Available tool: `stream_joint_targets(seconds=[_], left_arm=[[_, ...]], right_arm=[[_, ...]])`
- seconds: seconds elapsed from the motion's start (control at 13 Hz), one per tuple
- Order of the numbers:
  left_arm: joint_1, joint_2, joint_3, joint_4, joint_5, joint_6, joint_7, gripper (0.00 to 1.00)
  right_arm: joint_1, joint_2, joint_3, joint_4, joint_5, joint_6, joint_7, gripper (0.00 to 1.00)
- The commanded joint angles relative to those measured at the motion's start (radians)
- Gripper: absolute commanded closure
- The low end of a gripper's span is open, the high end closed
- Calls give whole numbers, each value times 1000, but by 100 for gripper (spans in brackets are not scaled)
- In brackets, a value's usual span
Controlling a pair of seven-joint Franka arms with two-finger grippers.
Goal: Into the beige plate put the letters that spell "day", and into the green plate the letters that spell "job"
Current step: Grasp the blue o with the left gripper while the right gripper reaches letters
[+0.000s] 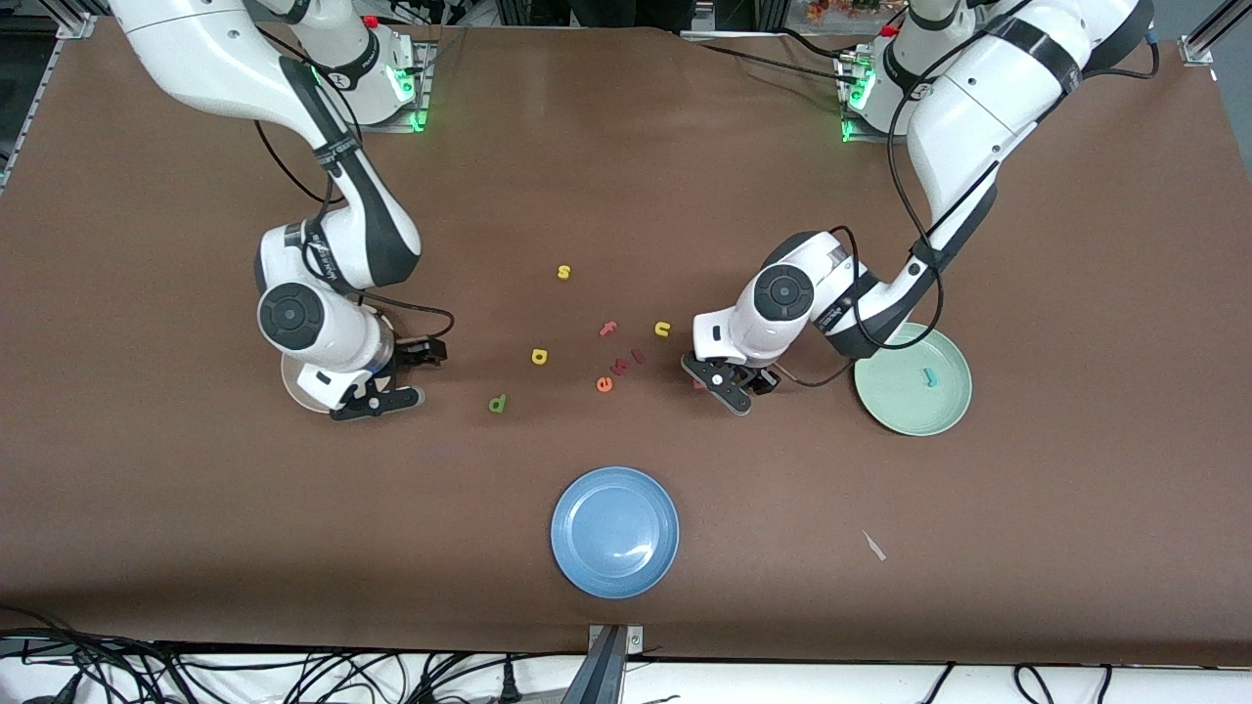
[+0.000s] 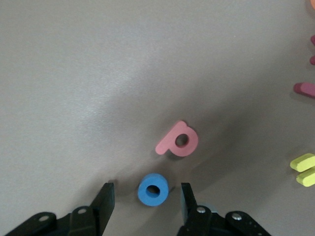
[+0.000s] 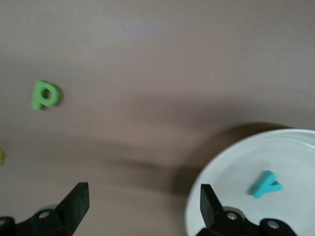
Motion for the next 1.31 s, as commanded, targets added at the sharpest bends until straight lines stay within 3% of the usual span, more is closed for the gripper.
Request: stream_joint_targets(seconds=[0.0, 0.15, 0.31, 0.46, 0.54, 0.85, 1.23], left_arm=[[-18, 14, 7, 20, 33, 5, -9, 39], [-18, 14, 9, 18, 33, 9, -7, 42], [-18, 14, 9, 18, 35, 9, -7, 62], [-16, 14, 9, 18, 33, 9, -7, 92], [-16, 14, 9, 18, 33, 9, -7, 100], [2, -18, 6, 21, 33, -26, 2, 100], [48, -132, -6, 24, 16, -191, 14, 100]], right_arm=[[36, 50, 1, 66, 17, -15, 95, 0], [46, 95, 6, 123, 17, -13, 179, 1], [65, 136, 7, 180, 17, -16, 256, 1], [76, 161, 7, 200, 19, -12, 307, 1], [82, 173, 7, 215, 19, -12, 328, 1], [102, 211, 7, 252, 17, -6, 396, 4], [116, 233, 7, 278, 17, -6, 404, 5]])
